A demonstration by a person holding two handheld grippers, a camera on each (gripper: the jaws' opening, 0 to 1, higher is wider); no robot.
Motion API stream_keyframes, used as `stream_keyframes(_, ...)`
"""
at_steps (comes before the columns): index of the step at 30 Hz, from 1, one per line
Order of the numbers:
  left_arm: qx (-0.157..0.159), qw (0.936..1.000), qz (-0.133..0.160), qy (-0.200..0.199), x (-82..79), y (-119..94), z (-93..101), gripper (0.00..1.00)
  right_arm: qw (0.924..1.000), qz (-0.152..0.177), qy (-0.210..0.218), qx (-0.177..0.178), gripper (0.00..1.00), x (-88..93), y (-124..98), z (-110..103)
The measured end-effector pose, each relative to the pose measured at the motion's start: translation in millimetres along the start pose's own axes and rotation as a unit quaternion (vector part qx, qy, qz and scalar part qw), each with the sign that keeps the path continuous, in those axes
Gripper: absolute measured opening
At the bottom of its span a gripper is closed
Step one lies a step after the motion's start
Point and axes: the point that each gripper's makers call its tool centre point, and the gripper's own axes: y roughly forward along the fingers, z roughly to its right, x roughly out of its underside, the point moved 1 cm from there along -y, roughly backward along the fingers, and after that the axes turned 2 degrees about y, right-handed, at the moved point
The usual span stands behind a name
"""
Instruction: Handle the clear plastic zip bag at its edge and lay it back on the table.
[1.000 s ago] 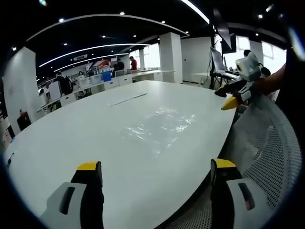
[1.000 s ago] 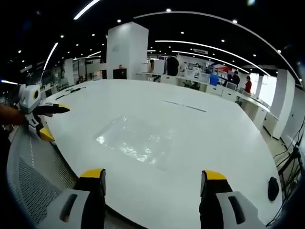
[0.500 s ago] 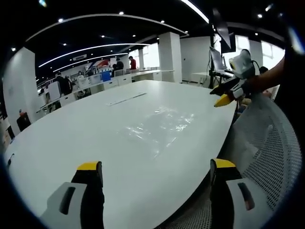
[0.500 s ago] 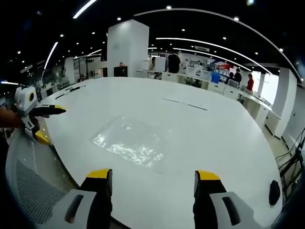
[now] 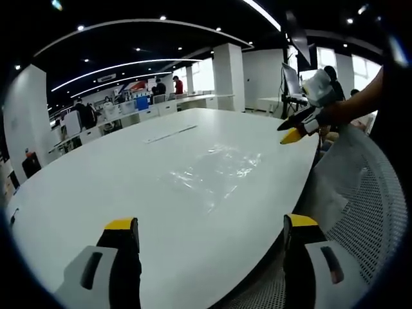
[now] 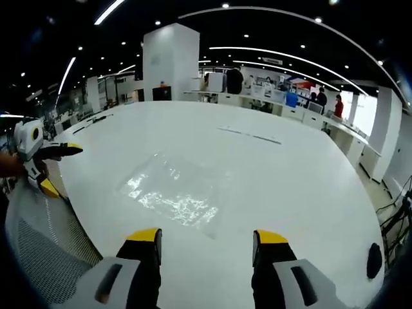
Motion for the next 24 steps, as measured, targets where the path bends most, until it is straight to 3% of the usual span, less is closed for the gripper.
stream_keyframes(11, 0.001, 1.0000, -0.001, -0.001, -5.7, -1, 3.9, 0.92, 0.9995, -0.014, 0.027, -0.002, 0.47, 5.6, 17, 12)
stream_keyframes(24, 0.004, 1.0000, 0.001, -0.004, -4.6, 0, 2.2, 0.92, 0.9989, -0.026, 0.037, -0.006, 0.39, 8.0, 38, 12)
